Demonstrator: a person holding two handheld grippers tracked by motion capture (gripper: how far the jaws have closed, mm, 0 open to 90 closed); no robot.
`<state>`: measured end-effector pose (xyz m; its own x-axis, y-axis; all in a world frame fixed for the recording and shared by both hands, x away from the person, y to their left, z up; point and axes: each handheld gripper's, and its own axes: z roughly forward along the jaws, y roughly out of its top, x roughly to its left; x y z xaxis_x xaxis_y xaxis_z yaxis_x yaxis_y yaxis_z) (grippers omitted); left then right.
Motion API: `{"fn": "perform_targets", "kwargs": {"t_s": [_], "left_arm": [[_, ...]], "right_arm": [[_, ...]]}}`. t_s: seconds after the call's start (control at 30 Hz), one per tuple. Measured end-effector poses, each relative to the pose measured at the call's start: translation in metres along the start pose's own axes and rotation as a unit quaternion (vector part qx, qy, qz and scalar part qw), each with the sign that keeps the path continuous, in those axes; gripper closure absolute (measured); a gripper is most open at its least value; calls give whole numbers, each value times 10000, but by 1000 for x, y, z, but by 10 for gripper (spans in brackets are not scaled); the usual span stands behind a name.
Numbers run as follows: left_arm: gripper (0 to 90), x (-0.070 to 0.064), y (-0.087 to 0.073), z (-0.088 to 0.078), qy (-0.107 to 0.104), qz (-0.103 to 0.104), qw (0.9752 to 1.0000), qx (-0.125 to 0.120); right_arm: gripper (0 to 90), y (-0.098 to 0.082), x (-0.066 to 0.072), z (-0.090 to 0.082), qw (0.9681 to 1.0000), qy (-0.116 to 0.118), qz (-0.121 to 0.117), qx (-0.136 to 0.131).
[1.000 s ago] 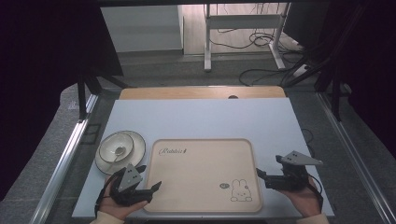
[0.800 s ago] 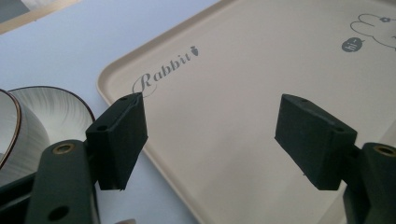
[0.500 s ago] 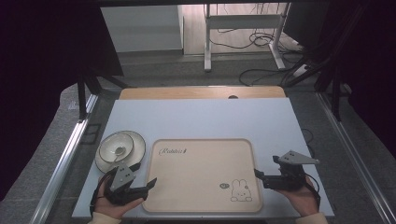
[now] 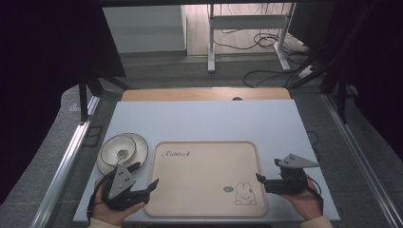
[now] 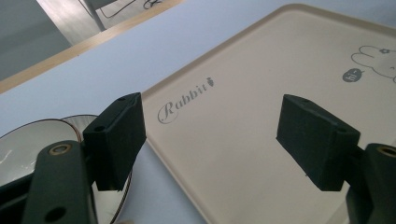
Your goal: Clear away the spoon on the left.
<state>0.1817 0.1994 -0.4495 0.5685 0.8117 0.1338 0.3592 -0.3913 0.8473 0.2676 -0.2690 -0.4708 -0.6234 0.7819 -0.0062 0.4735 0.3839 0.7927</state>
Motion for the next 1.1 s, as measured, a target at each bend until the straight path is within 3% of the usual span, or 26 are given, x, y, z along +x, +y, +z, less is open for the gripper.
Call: {"fn": "perform_targets", "kwargs": {"t_s": [0.17, 0.3, 0.47, 0.63, 1.1], "left_arm": [[240, 4, -1, -3, 55, -246, 9996, -85], [241, 5, -2, -3, 57, -244, 9997, -68], [244, 9, -3, -9, 267, -197, 9994, -63], [247, 18, -7, -20, 482, -306, 9983, -107], [243, 36, -21, -35, 1011, -587, 9929, -197]], "right_arm": [[132, 1, 1, 3, 10000, -66, -17, 0], [132, 5, -3, 10, 10000, -87, -18, 24], [133, 5, -3, 13, 9999, -45, -57, 70], [135, 5, -4, 12, 10000, -57, -43, 59], [135, 6, -9, 20, 9997, -42, -60, 218]]}}
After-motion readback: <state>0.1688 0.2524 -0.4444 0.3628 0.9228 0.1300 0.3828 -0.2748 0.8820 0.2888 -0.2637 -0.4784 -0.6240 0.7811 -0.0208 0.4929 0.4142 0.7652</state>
